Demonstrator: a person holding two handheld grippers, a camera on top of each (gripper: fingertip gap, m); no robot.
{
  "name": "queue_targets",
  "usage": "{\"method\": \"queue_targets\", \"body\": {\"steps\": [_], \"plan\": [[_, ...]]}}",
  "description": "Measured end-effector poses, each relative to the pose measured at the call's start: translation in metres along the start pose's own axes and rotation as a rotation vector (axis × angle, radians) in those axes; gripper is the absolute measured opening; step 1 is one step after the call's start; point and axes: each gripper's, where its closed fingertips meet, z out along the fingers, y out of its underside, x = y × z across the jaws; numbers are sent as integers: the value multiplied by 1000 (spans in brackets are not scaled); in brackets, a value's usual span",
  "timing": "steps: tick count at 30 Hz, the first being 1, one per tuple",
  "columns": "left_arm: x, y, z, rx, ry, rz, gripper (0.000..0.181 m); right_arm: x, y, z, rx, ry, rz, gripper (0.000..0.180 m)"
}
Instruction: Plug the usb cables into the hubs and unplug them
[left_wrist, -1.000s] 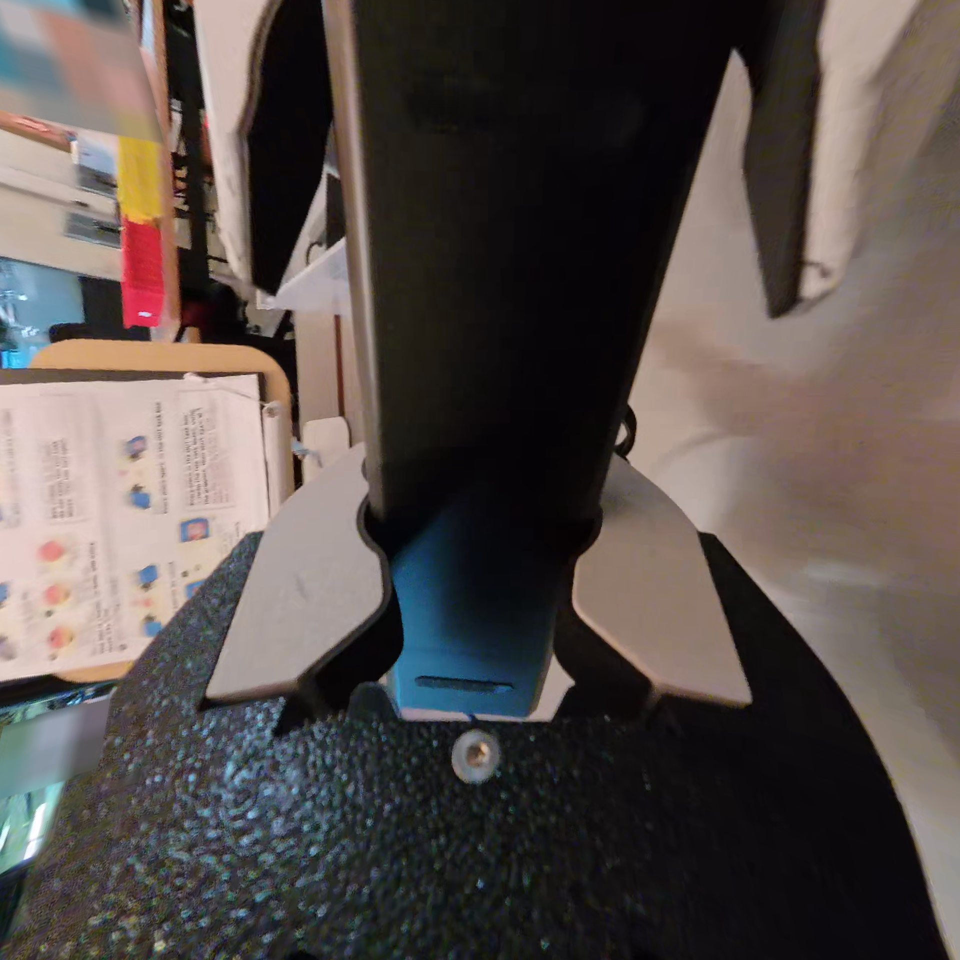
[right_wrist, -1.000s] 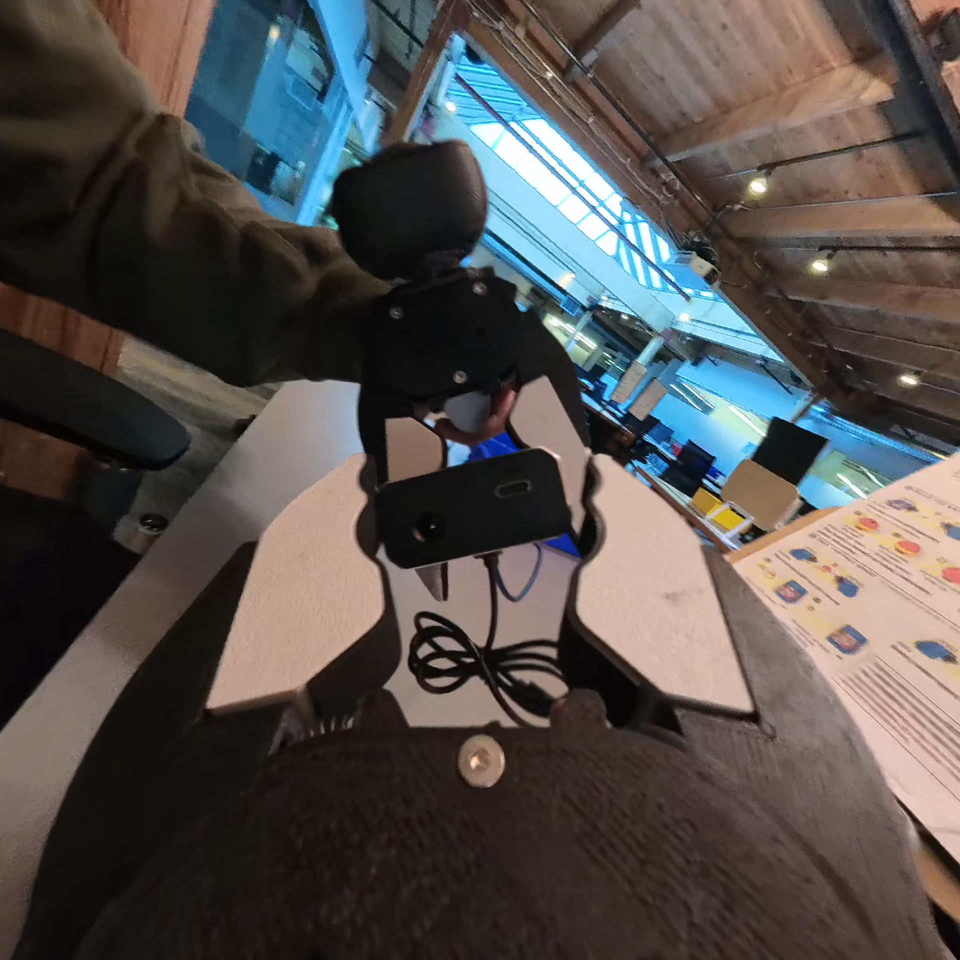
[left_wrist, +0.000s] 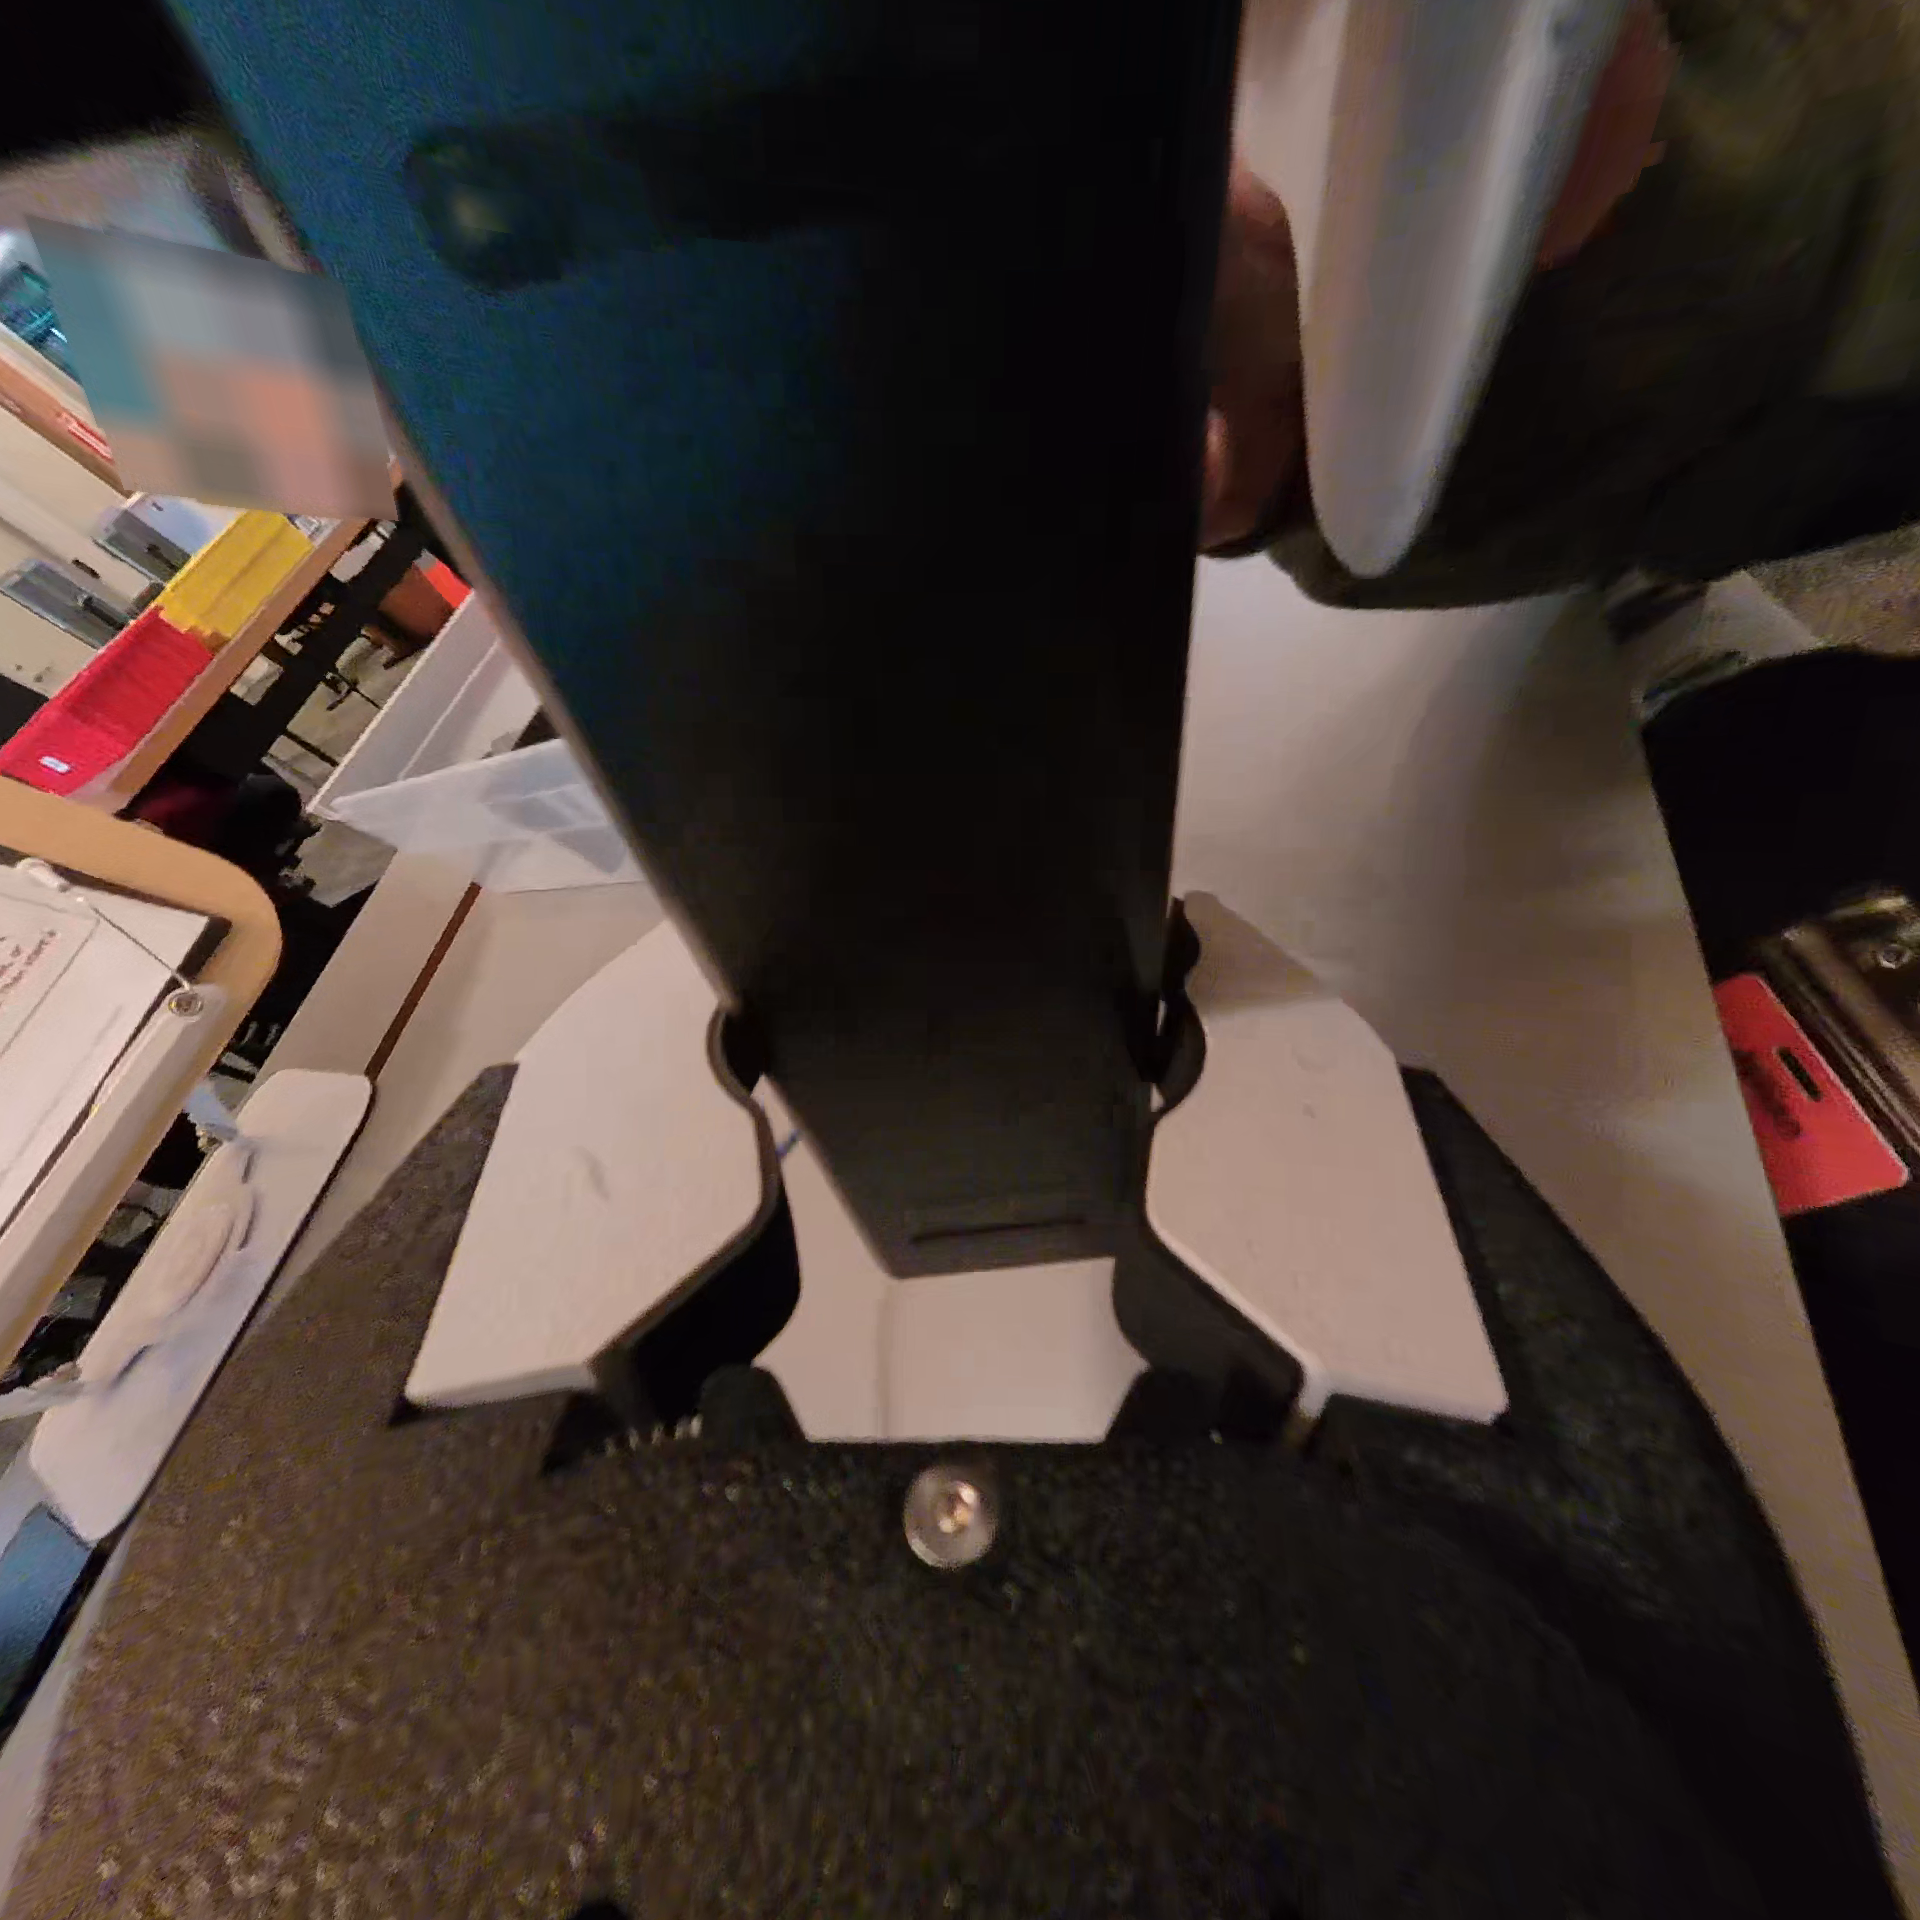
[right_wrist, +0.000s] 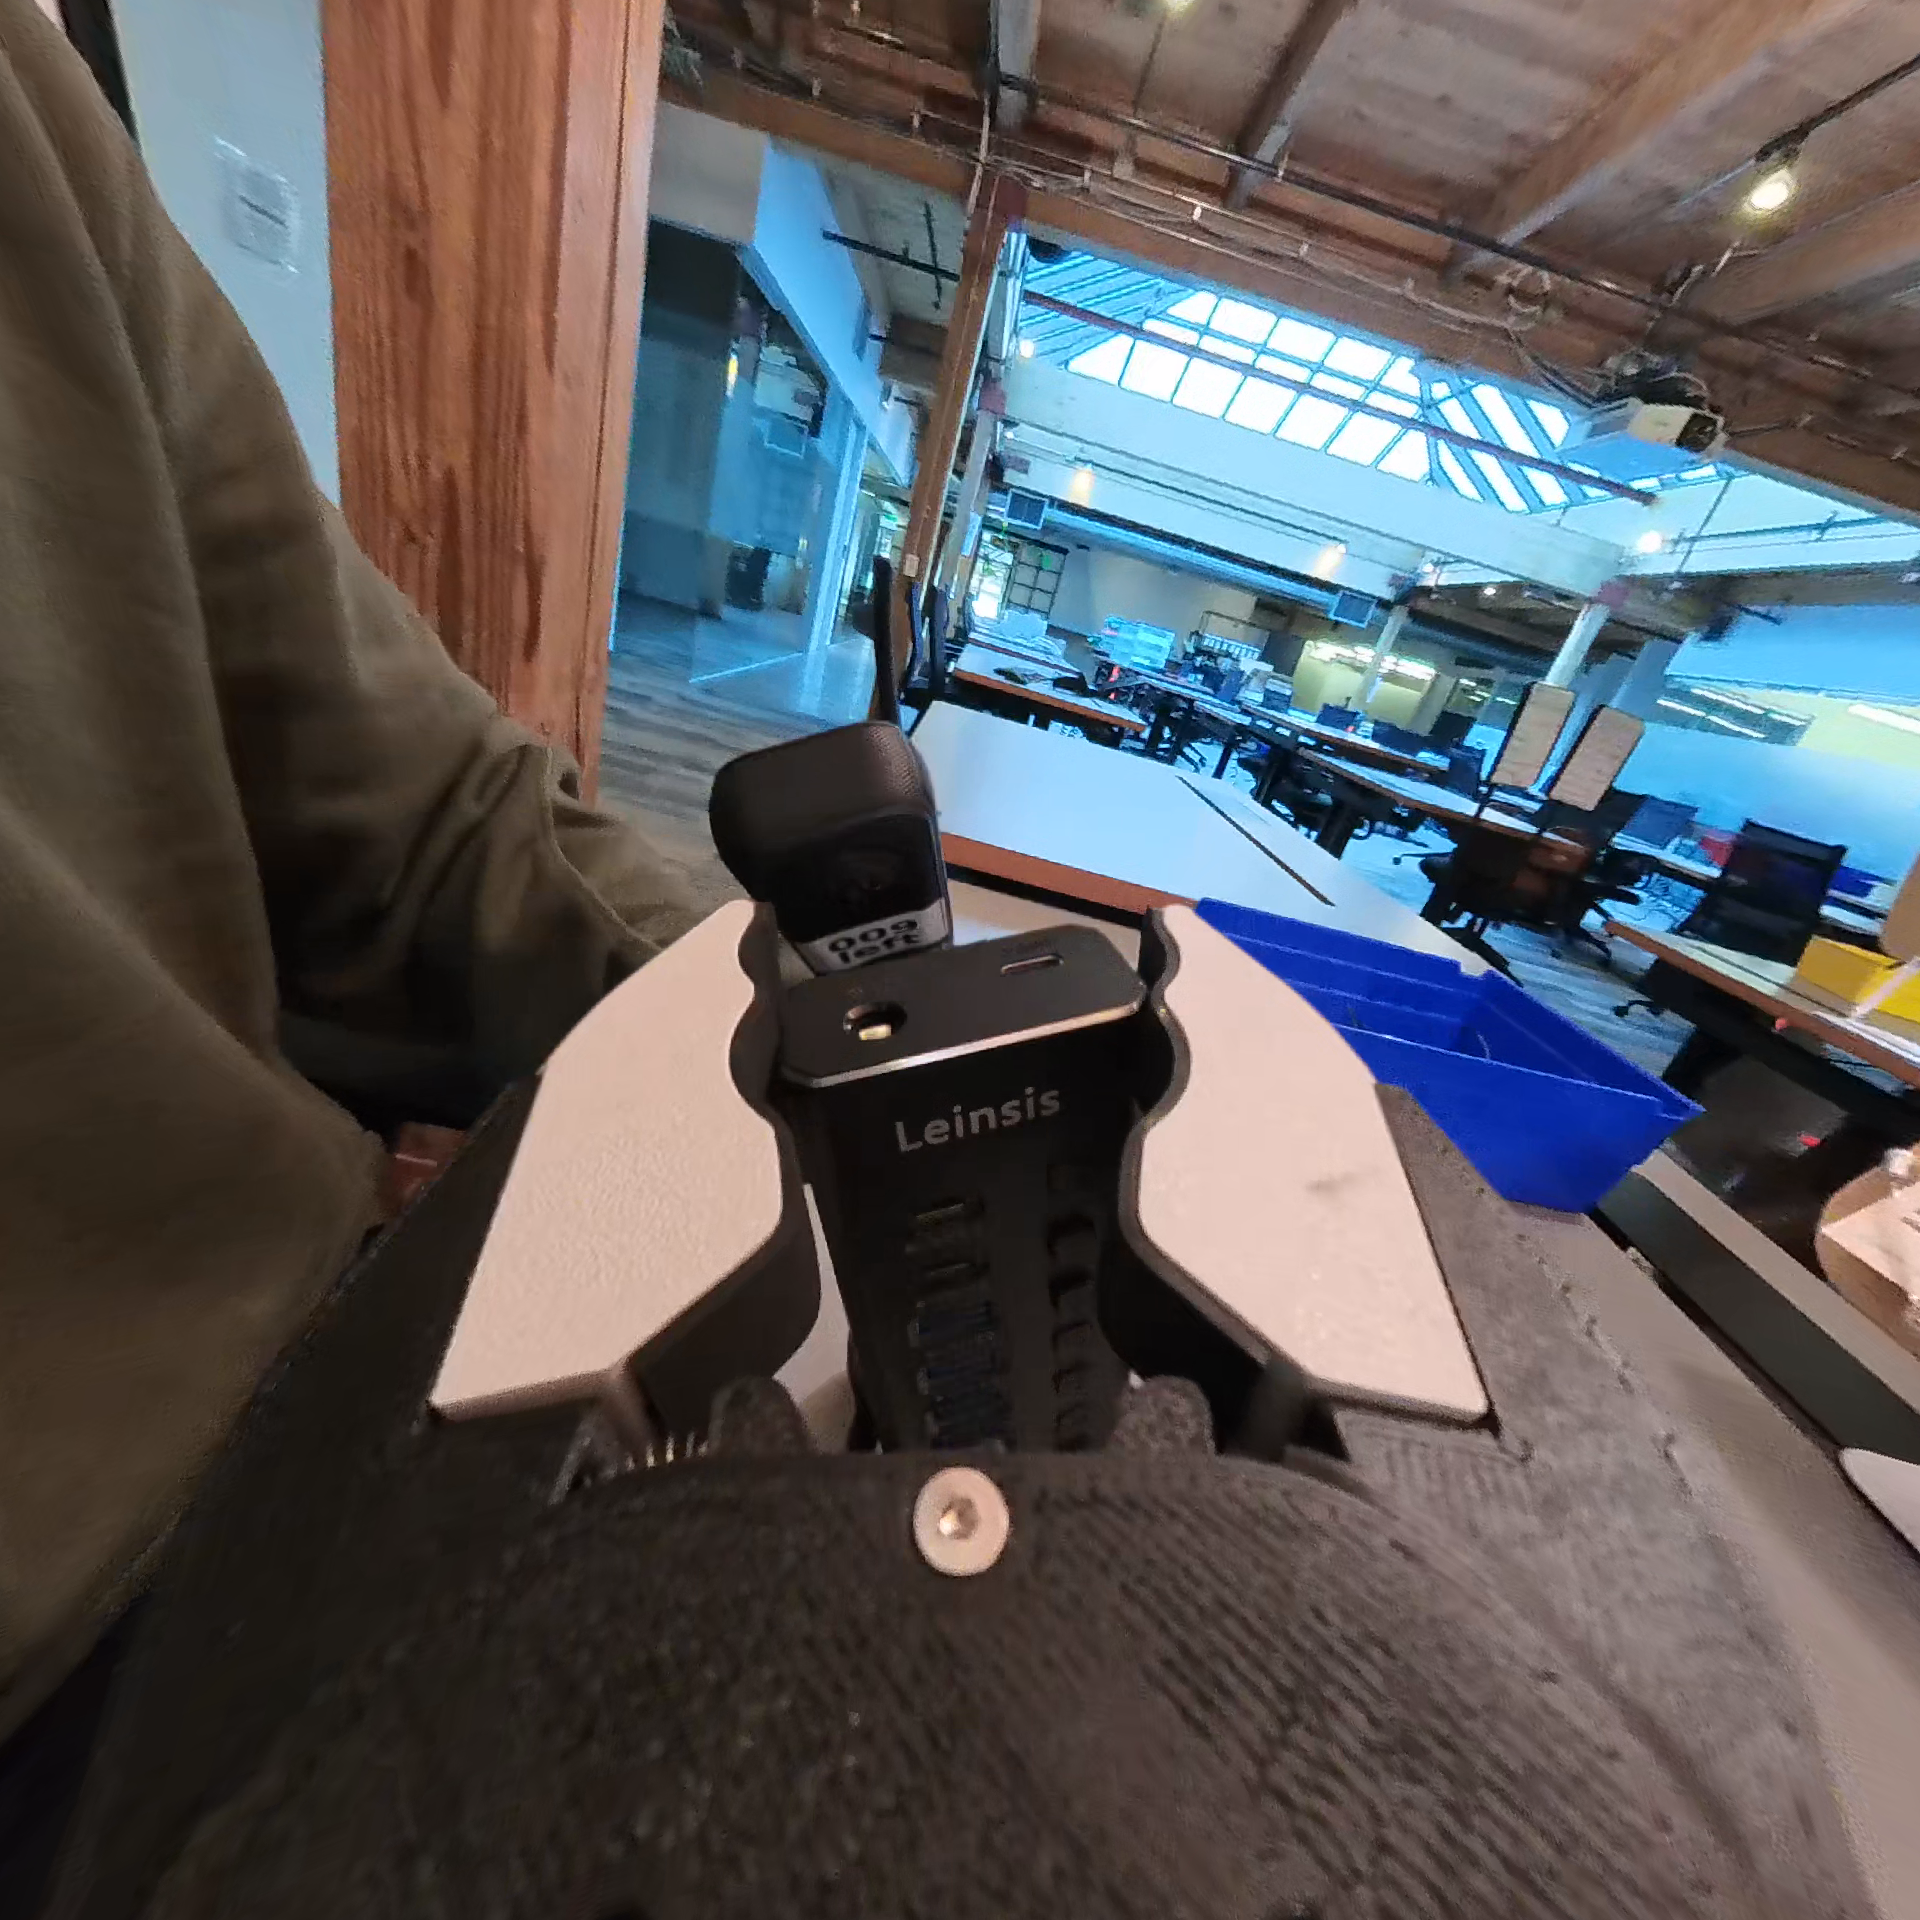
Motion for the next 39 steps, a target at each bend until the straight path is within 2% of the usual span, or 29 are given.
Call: {"method": "queue_targets", "body": {"steps": [4, 6, 8, 11, 14, 16, 18, 20, 24, 26, 28, 30, 34, 39], "plan": [[-5, 9, 5, -65, -63, -11, 71, -2, 11, 5, -113, 17, -66, 67], [-5, 4, -1, -19, -69, -40, 71, 0, 4, 1, -132, 39, -78, 64], [-9, 0, -12, 20, -85, -89, 71, 13, -21, -14, -76, 121, -106, 72], [-21, -5, -38, 79, -110, -149, 71, 50, -45, -56, -16, 277, -13, 86], [-25, -18, -70, 188, -83, -185, 71, 117, -9, -98, -103, 566, 84, 78], [-23, -28, -88, 240, -58, -184, 70, 142, 34, -94, -180, 567, 263, 80], [-23, -35, -103, 272, -59, -162, 71, 149, 68, -62, -203, 447, 466, 76], [-22, -42, -115, 315, -43, -162, 70, 146, 94, -17, -263, 296, 578, 71], [-15, -52, -131, 402, 16, -163, 71, 154, 149, 74, -484, 180, 602, 80], [-13, -54, -137, 397, 32, -144, 71, 146, 167, 125, -533, 87, 629, 84], [-13, -59, -146, 430, 39, -142, 71, 135, 185, 171, -587, 22, 648, 79], [-14, -60, -154, 451, 38, -156, 72, 123, 209, 206, -676, 9, 617, 88], [-20, -49, -166, 453, 12, -184, 72, 100, 242, 251, -771, -12, 501, 87], [-20, -50, -181, 515, 42, -208, 71, 79, 255, 286, -785, -60, 390, 84]]}}
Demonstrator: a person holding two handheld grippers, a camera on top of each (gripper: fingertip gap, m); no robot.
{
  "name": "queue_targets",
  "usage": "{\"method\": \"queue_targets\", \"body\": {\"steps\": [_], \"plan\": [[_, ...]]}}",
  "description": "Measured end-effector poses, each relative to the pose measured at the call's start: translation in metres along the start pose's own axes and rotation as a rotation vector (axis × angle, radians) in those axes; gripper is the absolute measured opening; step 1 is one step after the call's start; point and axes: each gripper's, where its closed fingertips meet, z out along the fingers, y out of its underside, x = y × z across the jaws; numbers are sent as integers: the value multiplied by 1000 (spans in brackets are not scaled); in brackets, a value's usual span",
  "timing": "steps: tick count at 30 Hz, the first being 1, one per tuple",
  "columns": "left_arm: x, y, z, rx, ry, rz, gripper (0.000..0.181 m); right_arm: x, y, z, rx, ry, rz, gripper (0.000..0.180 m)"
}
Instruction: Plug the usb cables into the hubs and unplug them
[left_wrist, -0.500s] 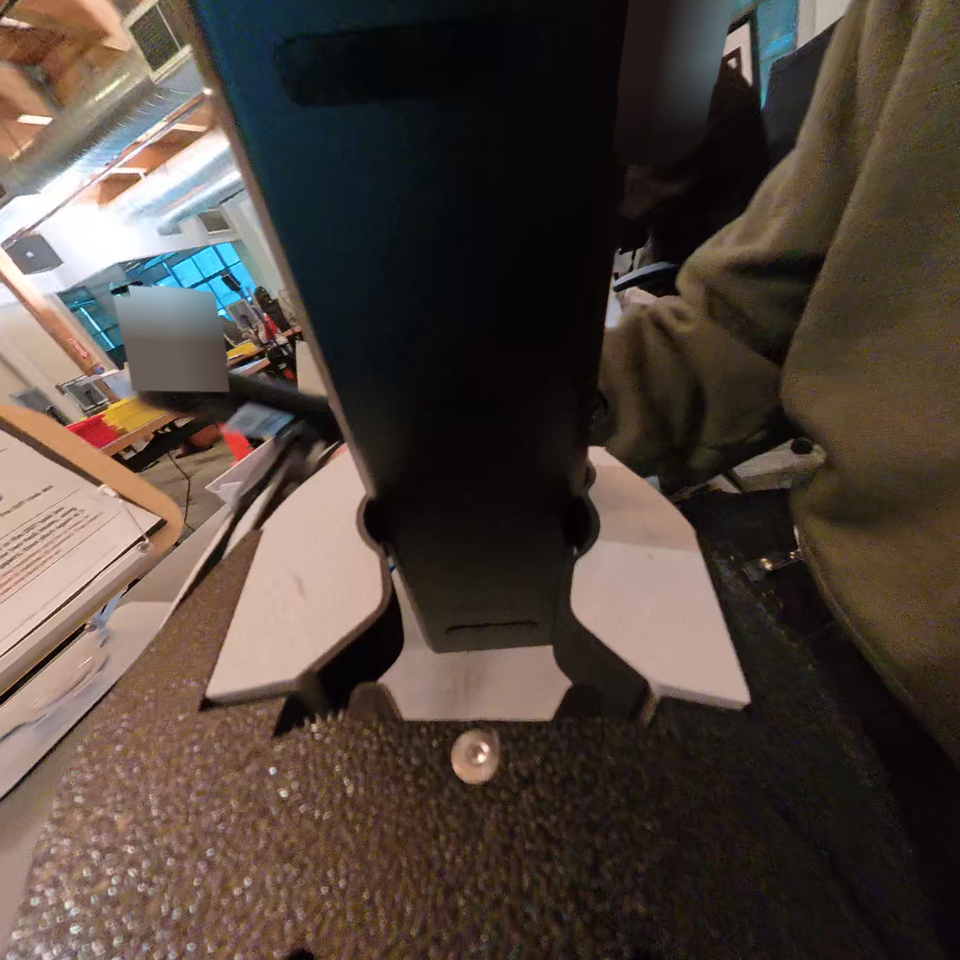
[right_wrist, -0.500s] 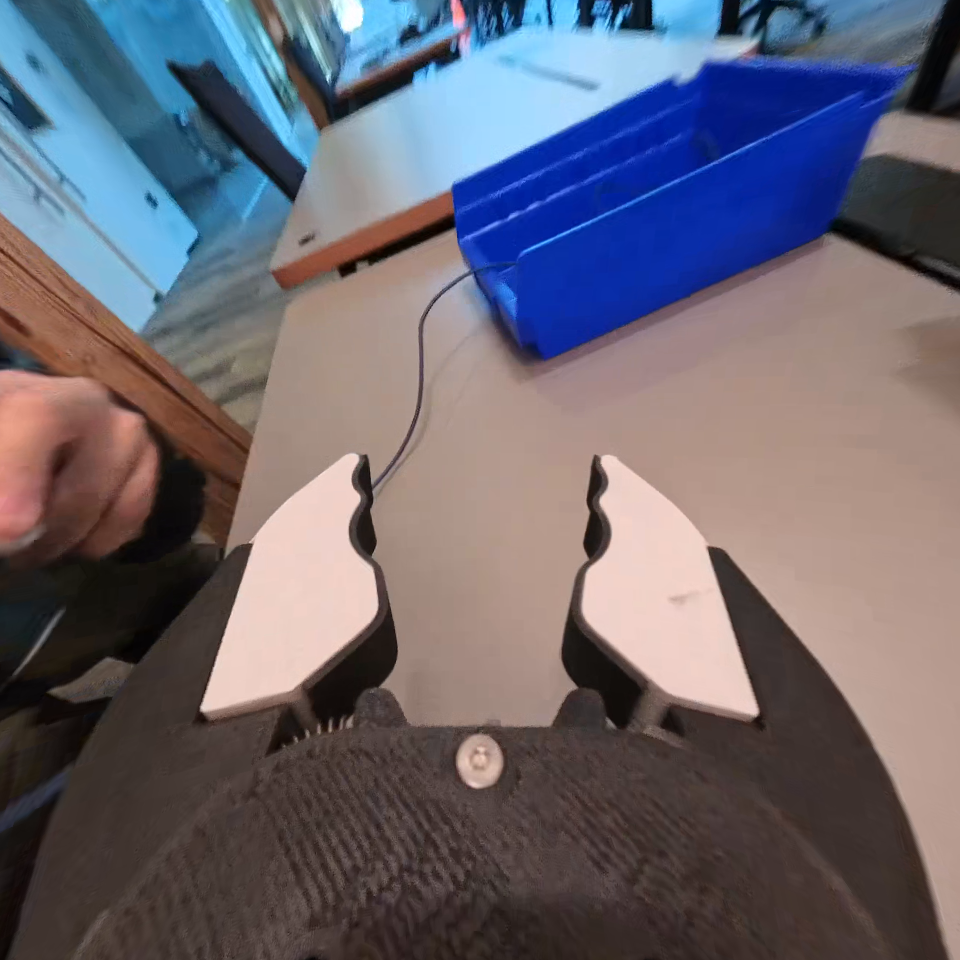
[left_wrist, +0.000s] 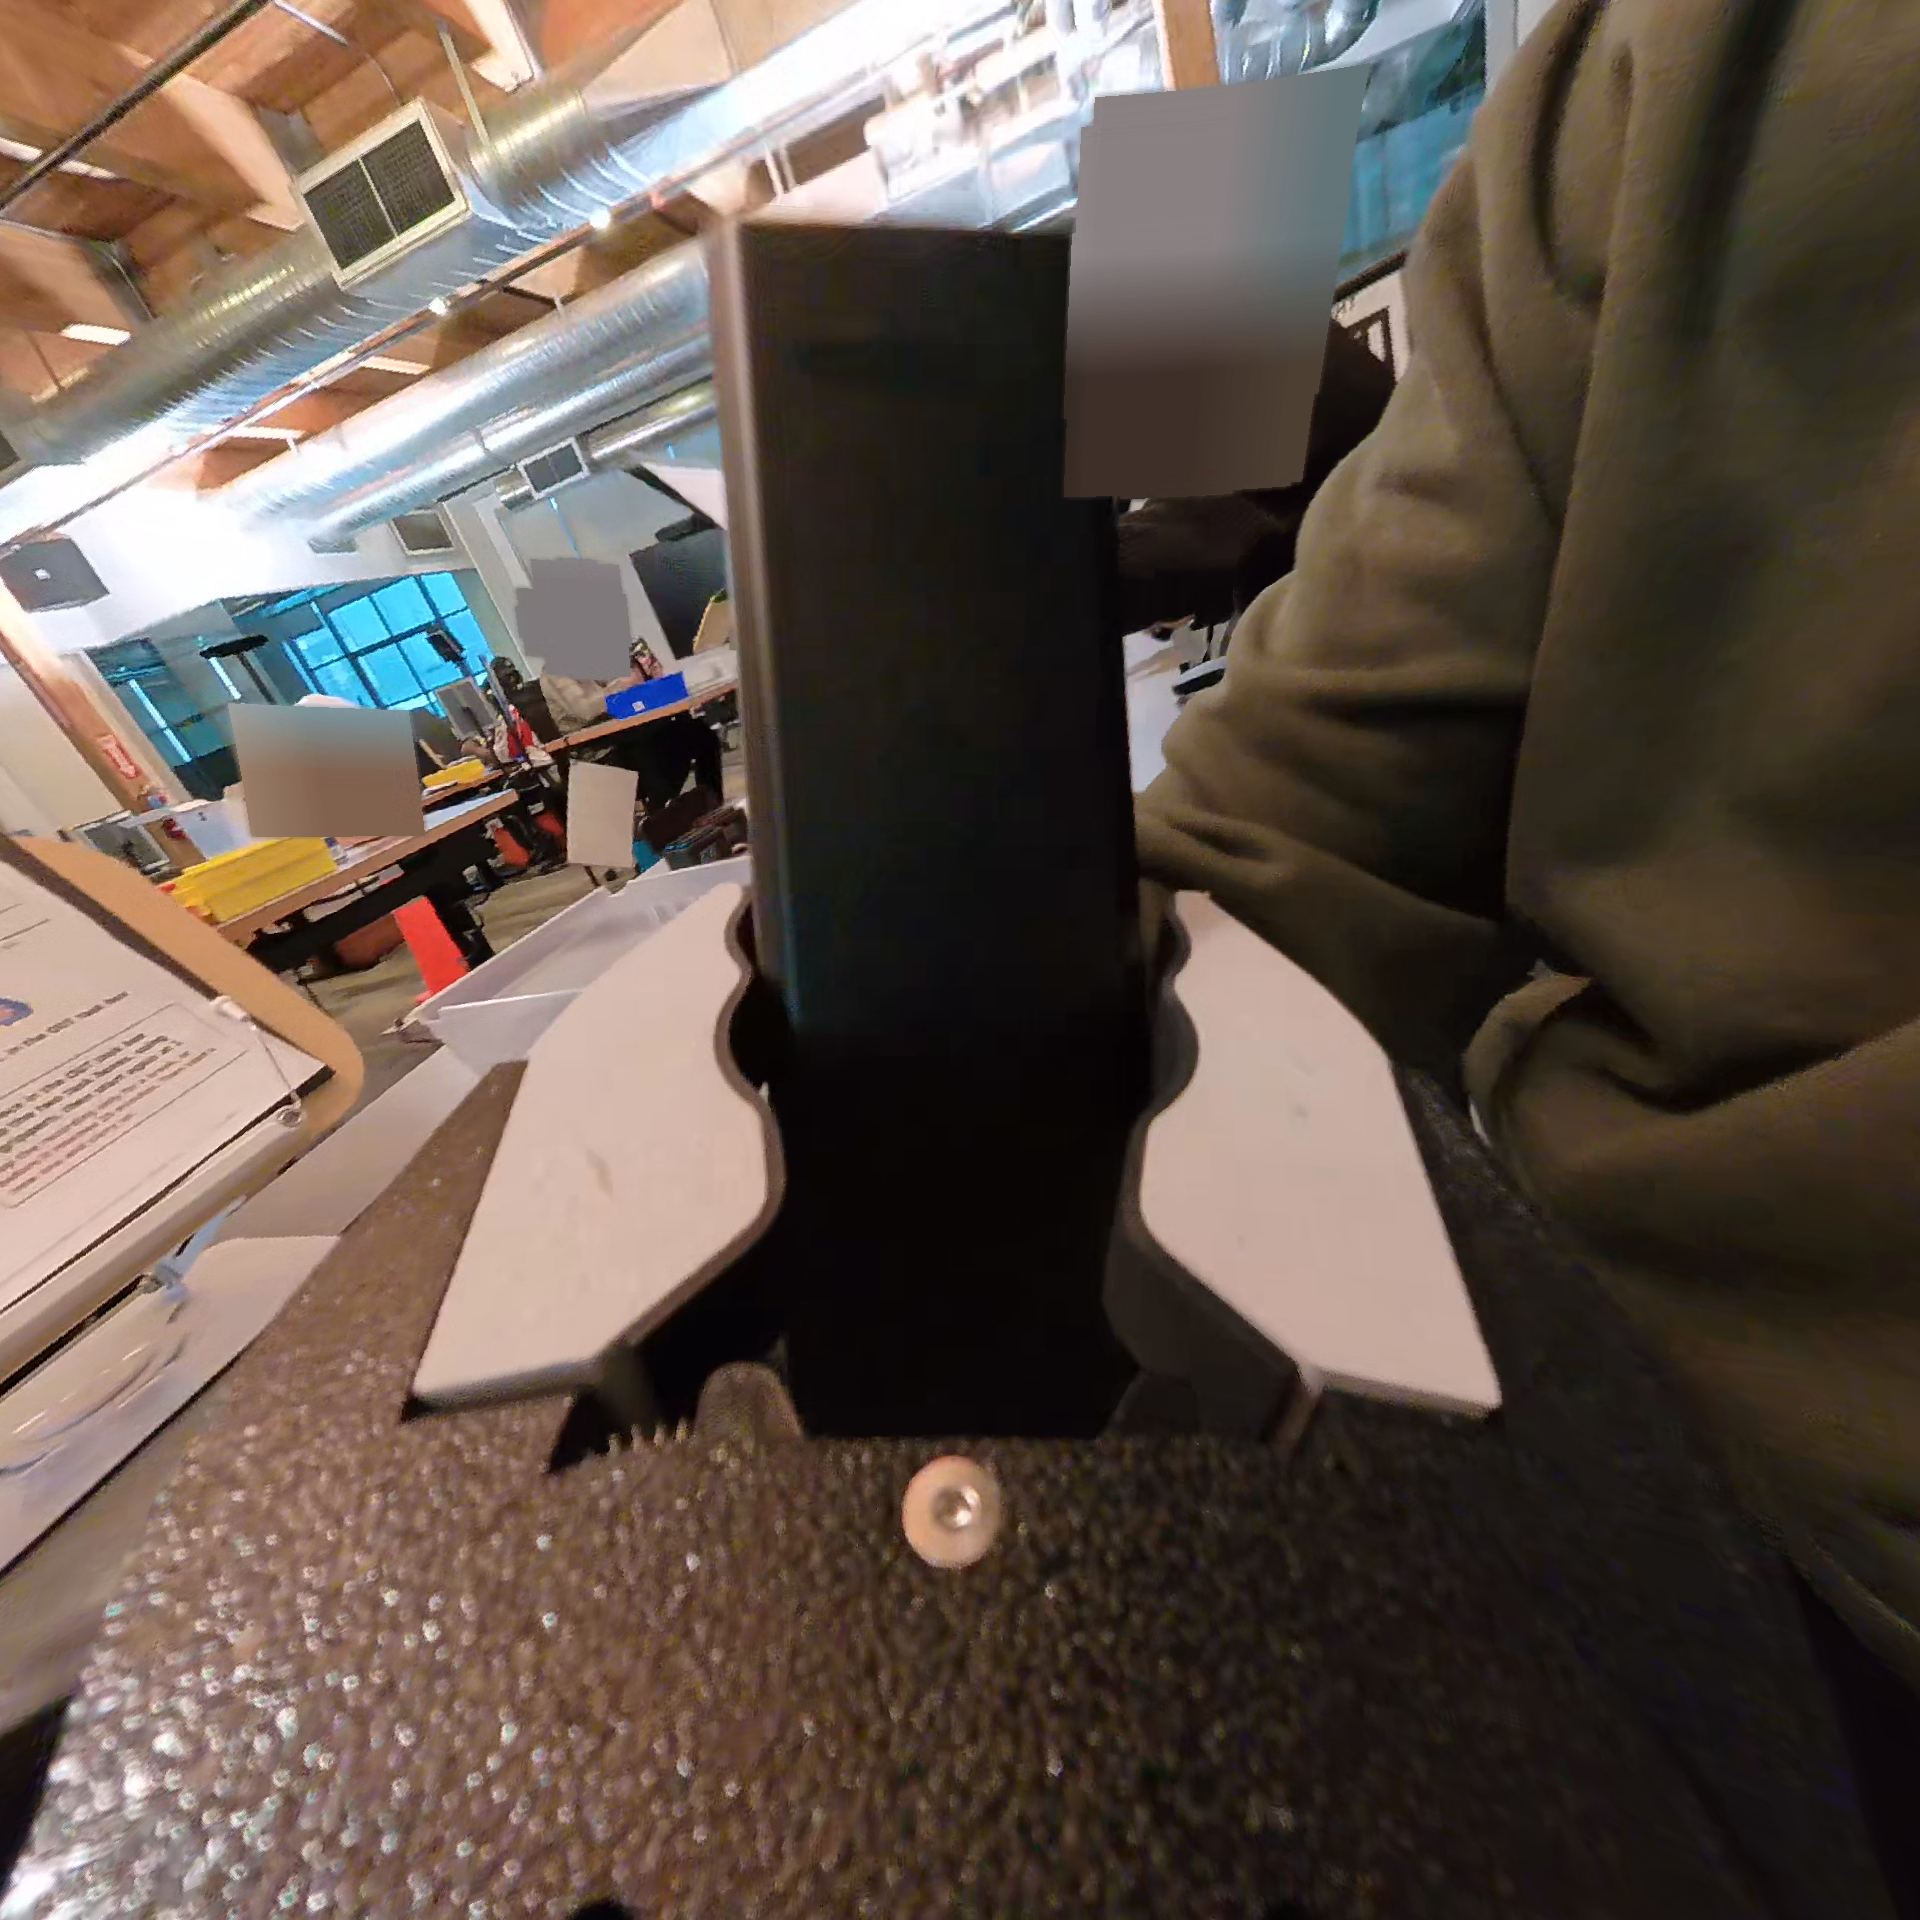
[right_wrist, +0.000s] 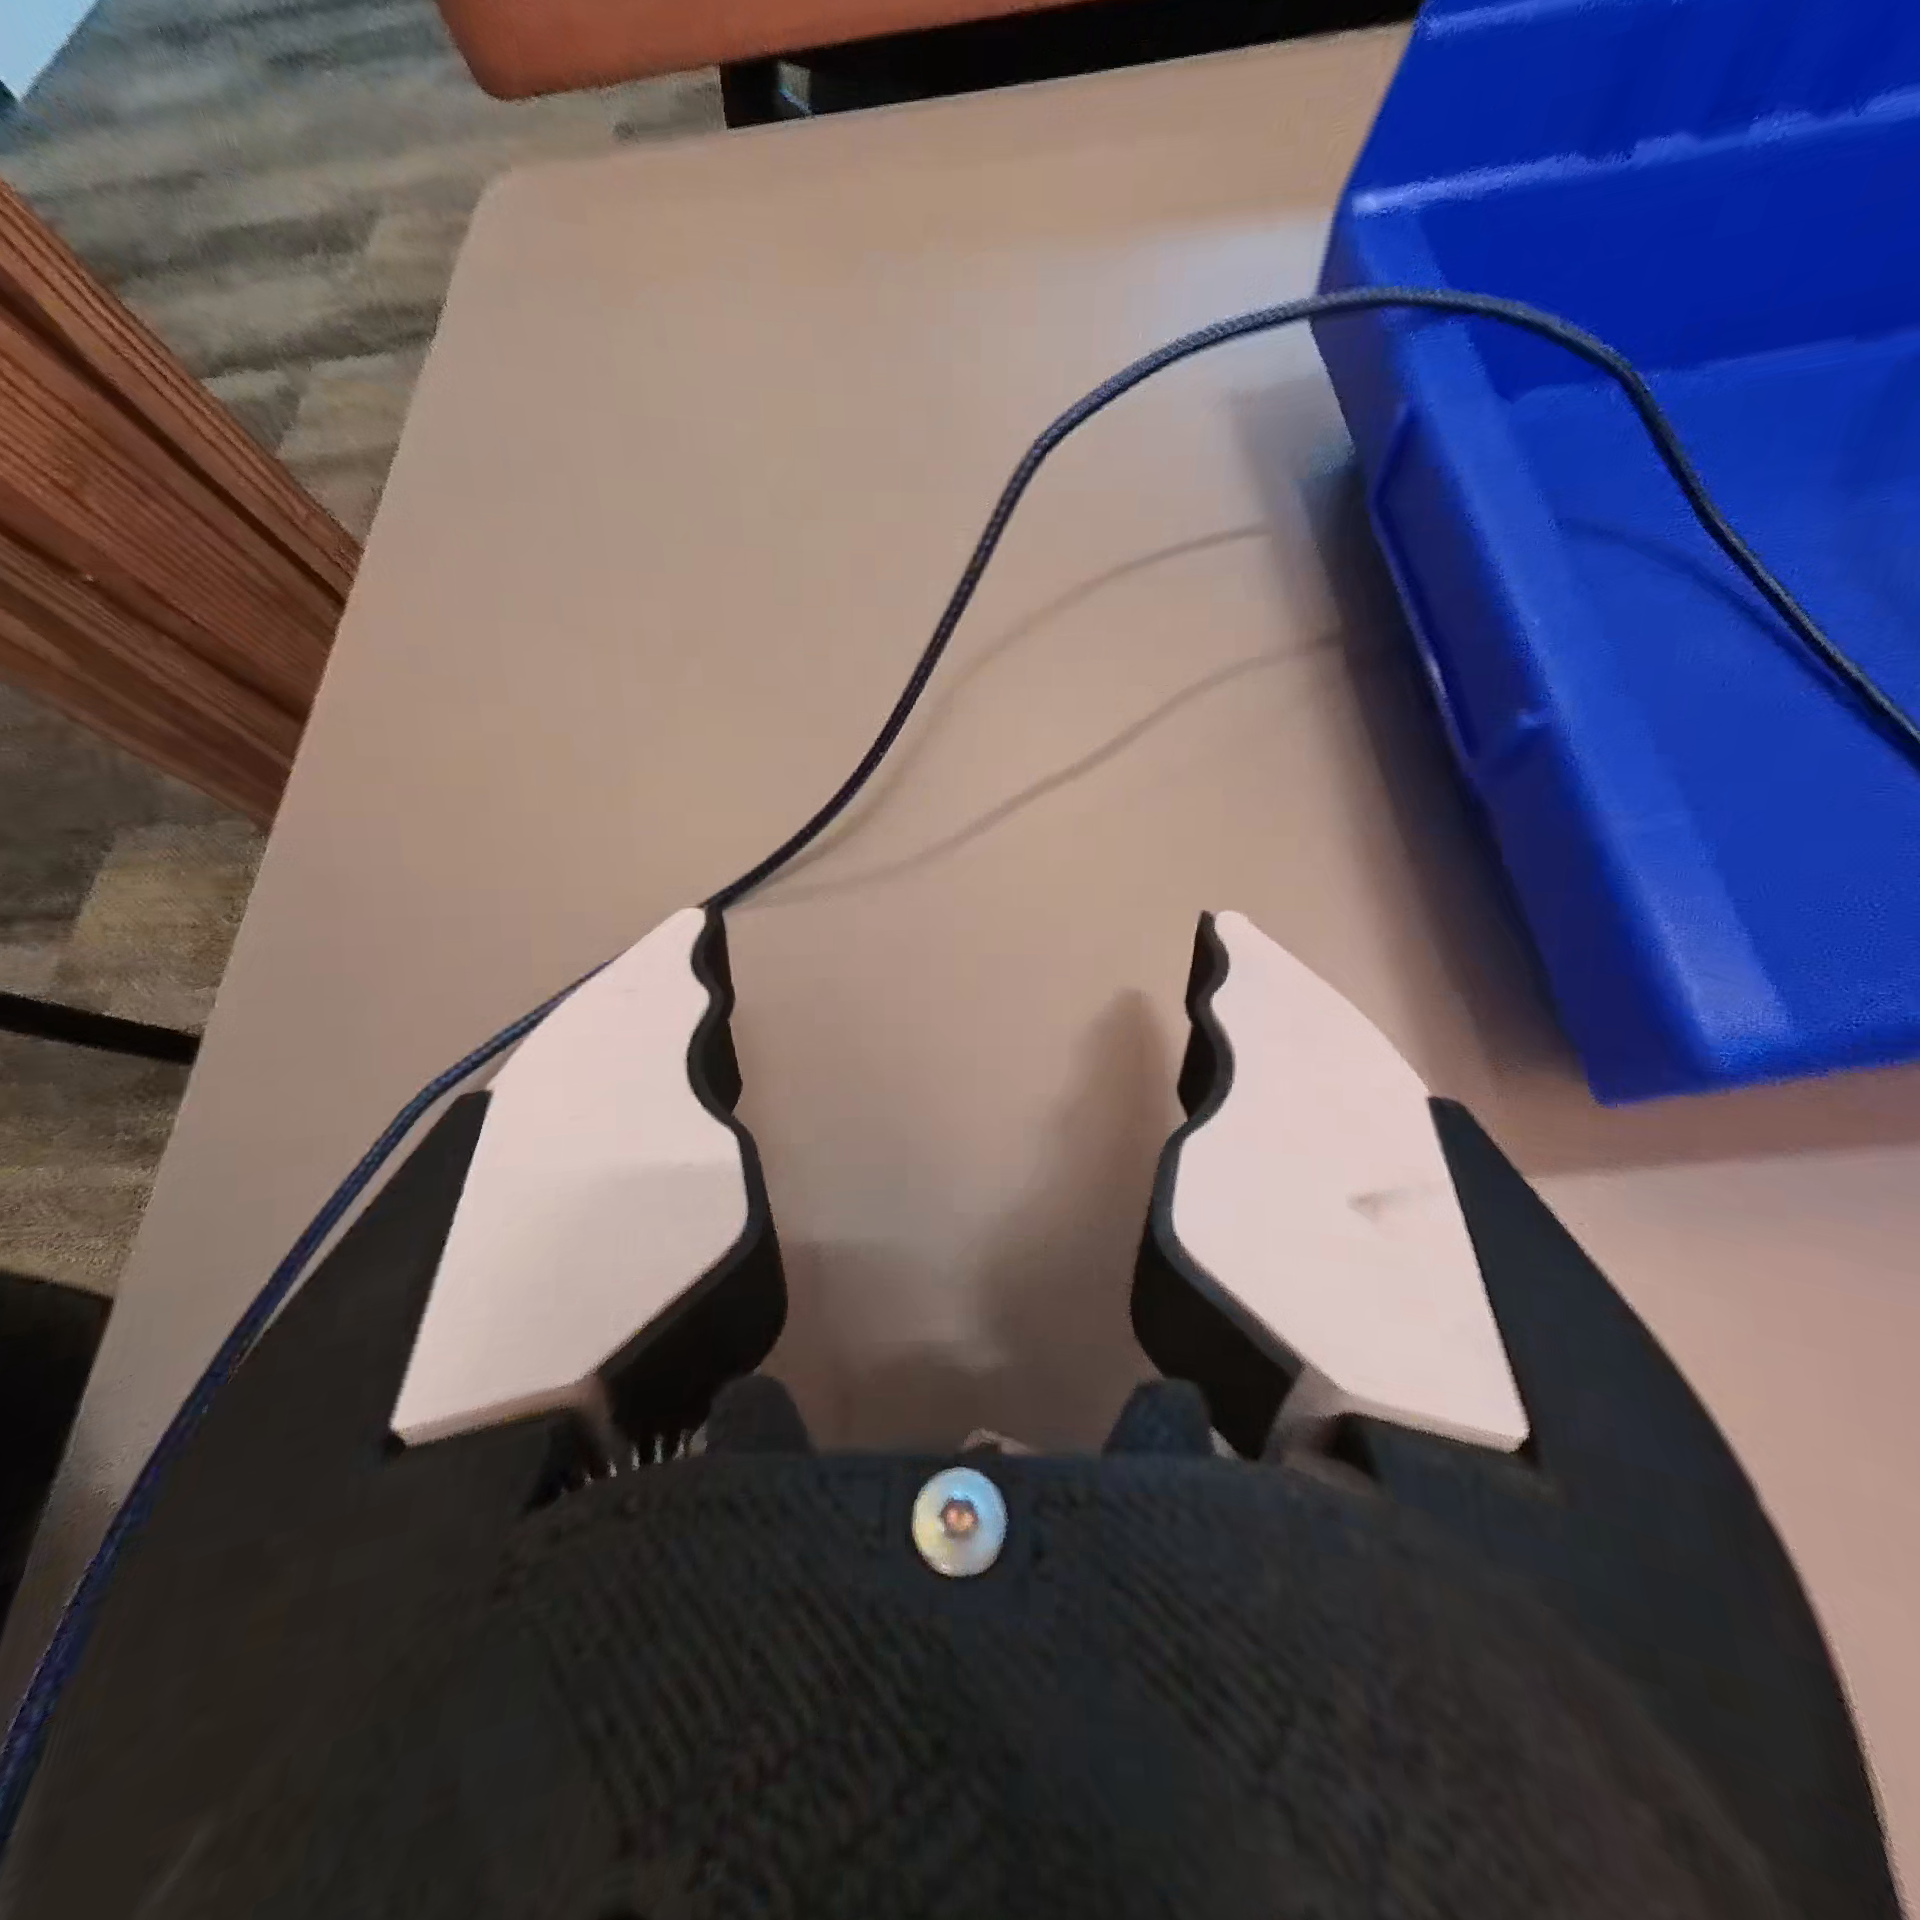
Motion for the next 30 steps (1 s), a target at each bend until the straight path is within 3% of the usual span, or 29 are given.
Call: {"method": "queue_targets", "body": {"steps": [5, 9, 12, 15, 18, 20, 22, 24, 25, 26, 28, 30], "plan": [[6, 2, -2, -48, 23, 4, 70, -5, -23, 19, 80, -4, 52, 84], [-19, -4, -19, 21, -125, 10, 70, 3, -14, 24, -4, 18, 43, 90], [-41, -10, -46, 117, -244, -20, 70, 6, -18, 4, 51, -21, 62, 88], [-55, -20, -73, 232, -333, -43, 70, 2, -38, -53, 277, -111, 91, 90], [-63, -23, -92, 315, -379, -71, 70, -8, -77, -161, 673, -262, 136, 91], [-67, -18, -96, 329, -381, -104, 70, -38, -99, -238, 905, -358, 26, 77], [-70, -9, -93, 322, -380, -128, 71, -79, -104, -259, 854, -330, -194, 78], [-70, 0, -84, 309, -355, -151, 70, -99, -105, -243, 714, -211, -341, 95], [-71, 5, -78, 295, -352, -157, 70, -108, -105, -238, 685, -189, -389, 91], [-71, 10, -72, 272, -352, -160, 70, -119, -104, -236, 671, -209, -422, 83], [-68, 18, -62, 243, -326, -155, 70, -130, -102, -238, 676, -251, -434, 86], [-64, 18, -56, 249, -299, -165, 70, -128, -97, -237, 668, -289, -390, 76]]}}
